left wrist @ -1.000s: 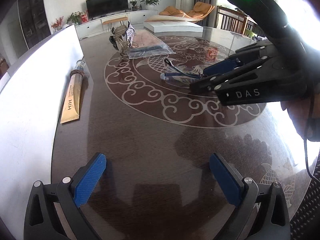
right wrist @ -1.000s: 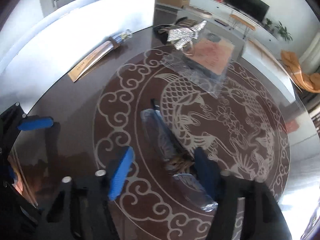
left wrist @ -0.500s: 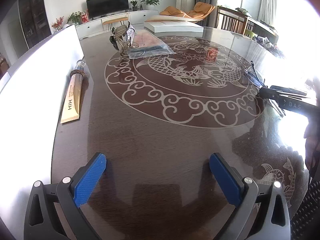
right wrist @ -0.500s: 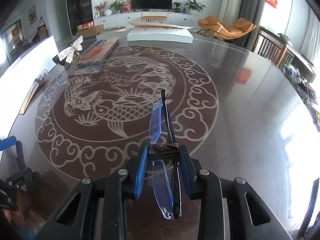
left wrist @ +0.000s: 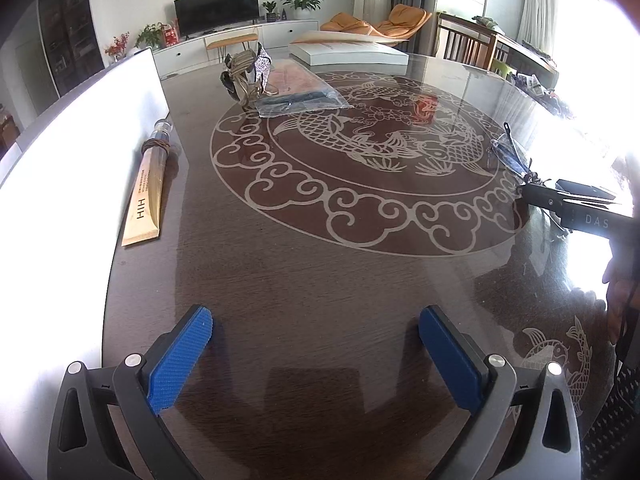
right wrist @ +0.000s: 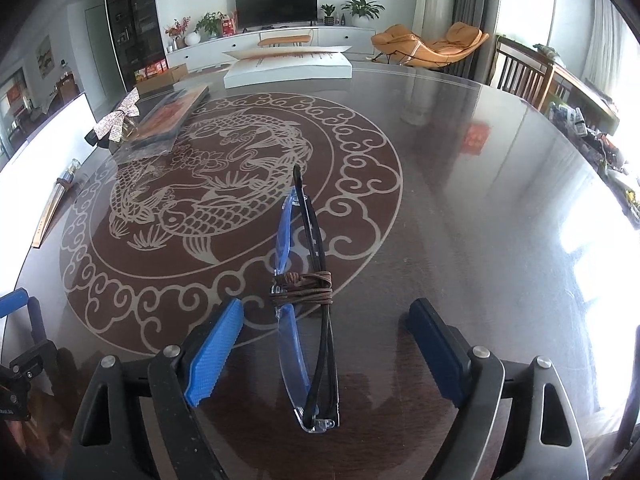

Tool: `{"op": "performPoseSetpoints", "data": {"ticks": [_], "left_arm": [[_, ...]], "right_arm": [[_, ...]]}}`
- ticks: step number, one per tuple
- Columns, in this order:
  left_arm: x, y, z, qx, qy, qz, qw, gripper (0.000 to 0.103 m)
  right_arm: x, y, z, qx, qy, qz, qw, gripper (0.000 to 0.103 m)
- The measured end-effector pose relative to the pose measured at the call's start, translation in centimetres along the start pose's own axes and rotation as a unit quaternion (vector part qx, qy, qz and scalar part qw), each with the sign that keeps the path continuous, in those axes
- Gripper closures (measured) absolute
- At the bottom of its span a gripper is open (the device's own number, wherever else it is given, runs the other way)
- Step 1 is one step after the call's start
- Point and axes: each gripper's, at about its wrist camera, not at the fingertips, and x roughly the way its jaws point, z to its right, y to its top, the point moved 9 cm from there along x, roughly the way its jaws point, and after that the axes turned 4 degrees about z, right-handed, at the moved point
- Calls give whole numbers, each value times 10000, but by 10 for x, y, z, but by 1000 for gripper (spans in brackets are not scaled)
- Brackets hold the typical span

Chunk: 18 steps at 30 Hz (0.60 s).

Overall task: Organize objects
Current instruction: 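Grasp the glasses by the temple arms with the right gripper, then grasp the rhinestone claw hair clip with the left gripper while the right gripper holds the glasses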

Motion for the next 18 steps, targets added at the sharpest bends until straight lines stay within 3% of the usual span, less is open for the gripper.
{"op": "performPoseSetpoints", "data": {"ticks": [18], "left_arm": [[-3, -7, 5, -288, 219, -165, 9992, 0]], "right_arm": [[-4, -1, 0, -120, -125, 73, 9998, 17]]}}
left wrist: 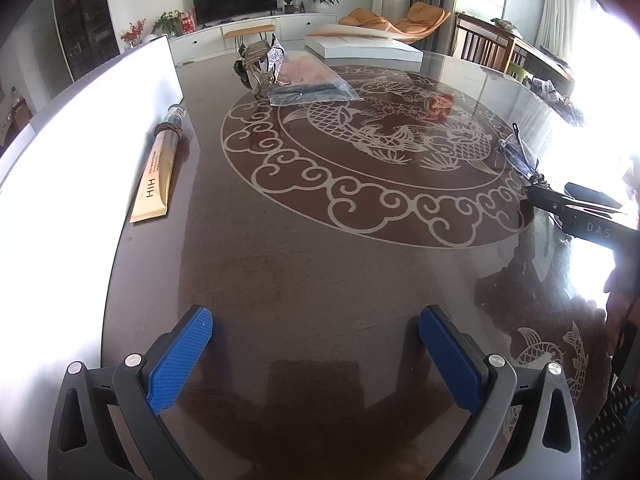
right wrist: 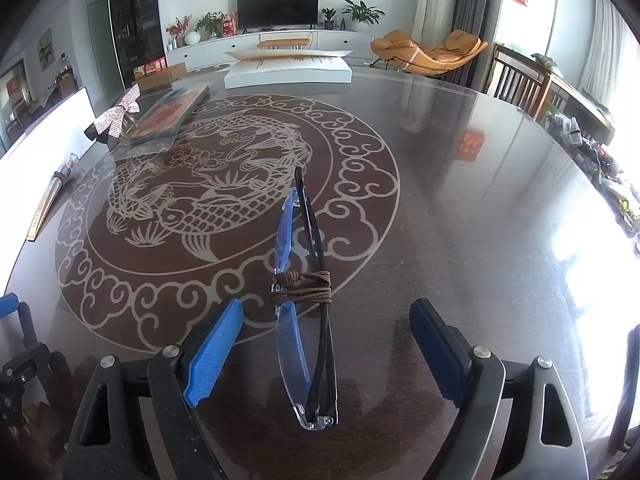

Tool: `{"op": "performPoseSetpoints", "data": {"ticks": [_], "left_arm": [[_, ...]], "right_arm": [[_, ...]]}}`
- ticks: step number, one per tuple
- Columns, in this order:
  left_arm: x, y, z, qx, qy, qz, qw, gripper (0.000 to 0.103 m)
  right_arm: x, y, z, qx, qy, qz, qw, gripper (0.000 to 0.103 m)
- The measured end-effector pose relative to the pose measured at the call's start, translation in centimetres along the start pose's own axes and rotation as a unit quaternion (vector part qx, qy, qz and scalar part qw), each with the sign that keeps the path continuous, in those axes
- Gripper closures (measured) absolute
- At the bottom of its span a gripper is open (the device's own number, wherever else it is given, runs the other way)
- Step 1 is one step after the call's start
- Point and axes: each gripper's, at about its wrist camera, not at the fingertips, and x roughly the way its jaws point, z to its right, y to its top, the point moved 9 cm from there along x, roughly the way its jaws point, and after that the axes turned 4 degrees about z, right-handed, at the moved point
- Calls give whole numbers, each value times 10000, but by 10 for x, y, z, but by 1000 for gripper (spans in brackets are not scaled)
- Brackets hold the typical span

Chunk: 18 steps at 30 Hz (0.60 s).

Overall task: Organize objects
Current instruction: 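Grasp the rhinestone claw hair clip with the left gripper while the right gripper holds the glasses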

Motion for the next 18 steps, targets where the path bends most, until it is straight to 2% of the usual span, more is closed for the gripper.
{"op": "performPoseSetpoints", "data": {"ticks": [4, 7, 12, 15, 18], "left_arm": [[2, 3, 0, 3, -104, -189, 9998, 0], [-1, 23, -3, -251, -546, -51, 9982, 0], [-7, 104, -26, -550, -506, 602, 9954, 0], [12, 157, -35, -594, -500, 712, 9944, 0], [48, 202, -49, -511, -193, 618, 9966, 0]], "right_arm": [[0, 0, 0, -9, -10, 8, 10000, 17], [0, 0, 0, -5, -5, 6, 10000, 17], [0, 0, 0, -8, -9, 7, 10000, 17], [0, 0, 0, -9, -9, 7, 10000, 17], [0, 0, 0, -9, -8, 7, 10000, 17]]}}
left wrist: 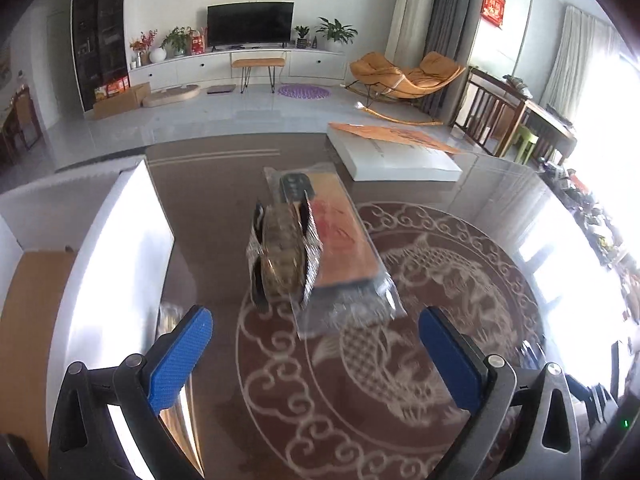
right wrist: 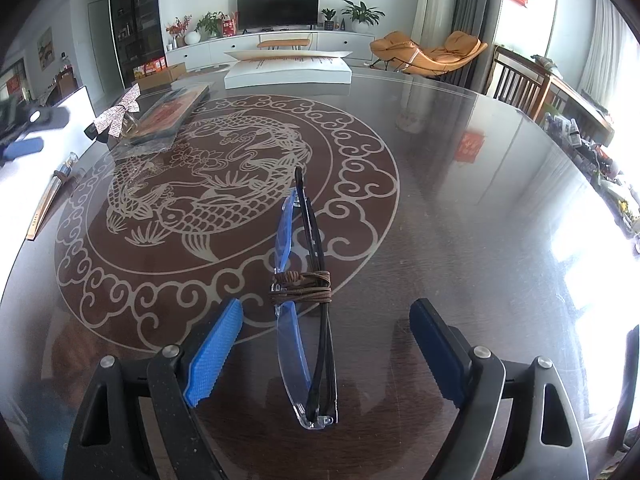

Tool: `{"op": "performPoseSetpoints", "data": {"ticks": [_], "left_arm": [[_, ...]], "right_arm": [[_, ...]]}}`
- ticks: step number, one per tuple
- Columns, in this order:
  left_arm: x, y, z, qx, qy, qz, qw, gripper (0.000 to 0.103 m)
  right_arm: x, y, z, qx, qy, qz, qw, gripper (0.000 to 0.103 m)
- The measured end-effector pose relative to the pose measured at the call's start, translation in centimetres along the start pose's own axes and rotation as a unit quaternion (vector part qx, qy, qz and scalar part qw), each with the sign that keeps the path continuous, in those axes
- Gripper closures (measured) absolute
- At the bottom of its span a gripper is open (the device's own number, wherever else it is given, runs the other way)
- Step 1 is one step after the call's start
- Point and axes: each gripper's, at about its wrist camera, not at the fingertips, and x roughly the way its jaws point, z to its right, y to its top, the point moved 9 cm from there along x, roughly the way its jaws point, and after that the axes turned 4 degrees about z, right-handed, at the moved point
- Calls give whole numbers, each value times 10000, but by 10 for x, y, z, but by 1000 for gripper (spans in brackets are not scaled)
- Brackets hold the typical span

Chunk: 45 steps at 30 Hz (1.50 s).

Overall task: Organize objects
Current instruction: 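Grasp the rhinestone claw hair clip with the left gripper while the right gripper holds the glasses, then lift the hair clip and glasses above the table with both grippers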

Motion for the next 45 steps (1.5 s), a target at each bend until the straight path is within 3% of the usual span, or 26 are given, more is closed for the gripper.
{"op": "performPoseSetpoints", "data": {"ticks": [3, 6, 7, 8, 9, 12, 17, 20, 25, 40, 41, 43, 45], "left_arm": [[44, 23, -9, -45, 136, -271, 9995, 0], [78, 26, -12, 41, 238, -601, 9979, 0], [84, 27, -11, 85, 222, -563, 9981, 6], [87, 28, -10, 145, 194, -471, 9986, 19], [89, 25, -10, 181, 213, -492, 9984, 49], [79, 17, -9, 99, 187, -310, 9993, 50], [29, -29, 14, 166, 33, -227, 9996, 50], [-14, -70, 46, 575, -99, -178, 9981, 50], [-49, -105, 80, 940, -130, -102, 9954, 50], [-69, -112, 76, 966, 43, -26, 9953, 50], [-72, -112, 75, 958, 13, -25, 9954, 50], [-79, -112, 73, 944, -18, 20, 9955, 50], [-89, -114, 69, 893, -43, 65, 9960, 50]], "right_arm": [[0, 0, 0, 1, 2, -1, 10000, 17], [0, 0, 0, 1, 3, -1, 10000, 17], [0, 0, 0, 0, 2, -1, 10000, 17], [0, 0, 0, 0, 2, -1, 10000, 17], [0, 0, 0, 0, 2, -1, 10000, 17], [0, 0, 0, 3, 7, -2, 10000, 17], [0, -1, -1, 33, 39, -12, 10000, 17], [0, -1, -1, 34, 38, -10, 10000, 17], [0, -1, -1, 43, 50, -15, 10000, 17], [-1, -3, 4, 148, 101, -41, 9998, 17], [-2, -1, 5, 217, 189, 9, 9996, 17], [-12, 3, 5, 503, 1003, 112, 9936, 17], [-18, 9, 21, 860, 1156, -33, 9896, 17]]}}
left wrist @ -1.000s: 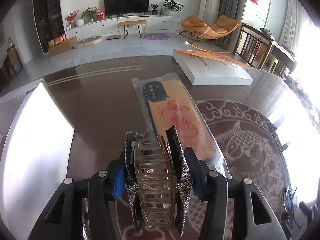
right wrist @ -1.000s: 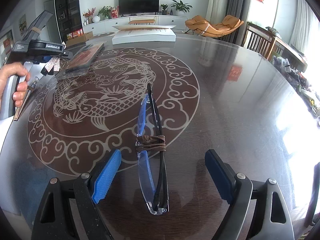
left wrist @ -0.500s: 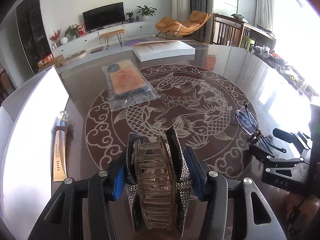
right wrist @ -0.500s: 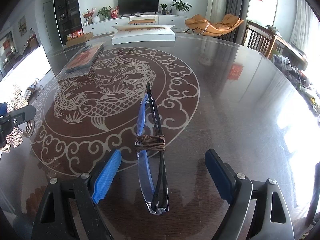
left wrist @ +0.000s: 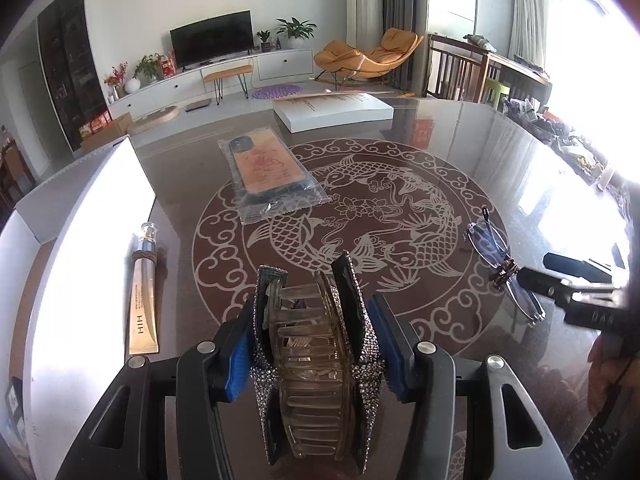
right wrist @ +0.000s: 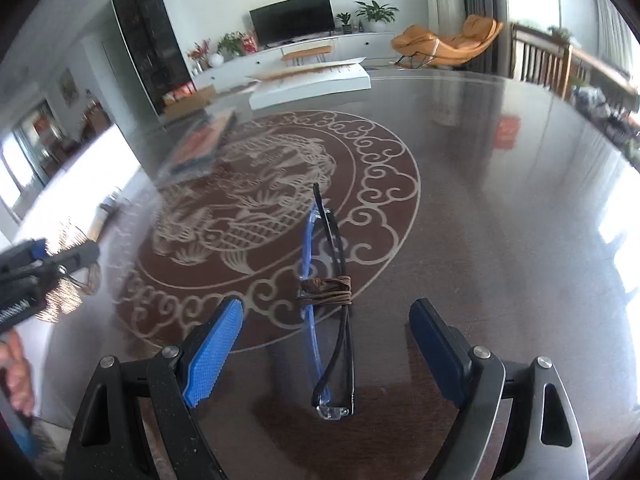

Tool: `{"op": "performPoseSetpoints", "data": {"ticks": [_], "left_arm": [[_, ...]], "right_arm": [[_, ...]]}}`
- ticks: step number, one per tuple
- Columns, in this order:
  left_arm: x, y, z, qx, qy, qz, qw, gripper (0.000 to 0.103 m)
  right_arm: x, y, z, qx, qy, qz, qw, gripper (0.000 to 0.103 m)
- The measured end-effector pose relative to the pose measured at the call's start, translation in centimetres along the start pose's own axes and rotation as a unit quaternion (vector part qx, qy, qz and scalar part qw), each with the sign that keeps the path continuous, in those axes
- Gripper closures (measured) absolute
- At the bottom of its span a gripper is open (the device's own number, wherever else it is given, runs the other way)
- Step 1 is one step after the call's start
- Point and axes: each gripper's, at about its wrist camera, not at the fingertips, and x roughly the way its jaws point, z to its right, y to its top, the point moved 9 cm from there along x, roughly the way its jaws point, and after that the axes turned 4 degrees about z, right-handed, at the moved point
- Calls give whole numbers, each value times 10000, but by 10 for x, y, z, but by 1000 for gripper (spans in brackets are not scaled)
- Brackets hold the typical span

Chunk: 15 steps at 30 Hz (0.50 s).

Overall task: Organize objects
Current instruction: 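Lift the hair clip and glasses above the table with both grippers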

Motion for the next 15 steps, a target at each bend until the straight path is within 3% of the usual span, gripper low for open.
{"op": "performPoseSetpoints", "data": {"ticks": [3, 7, 10, 12, 15], "left_arm": [[-9, -3, -4, -175, -120, 24, 9998, 50], [-24, -4, -1, -234, -287, 82, 9993, 50], [-37, -5, -4, -255, -374, 106, 9989, 50], [-49, -5, -7, -260, -368, 169, 9988, 50], [-68, -6, -19, -295, -340, 282, 9986, 50]], "right_arm": [[-1, 12, 10, 211, -118, -423, 9988, 17], [19, 8, -21, -331, -58, -1147, 9928, 20], [39, -5, -40, -955, -319, -1479, 9839, 48], [40, -6, -40, -1056, -552, -1424, 9826, 77], [33, -7, -34, -817, -601, -1435, 9844, 78]]}}
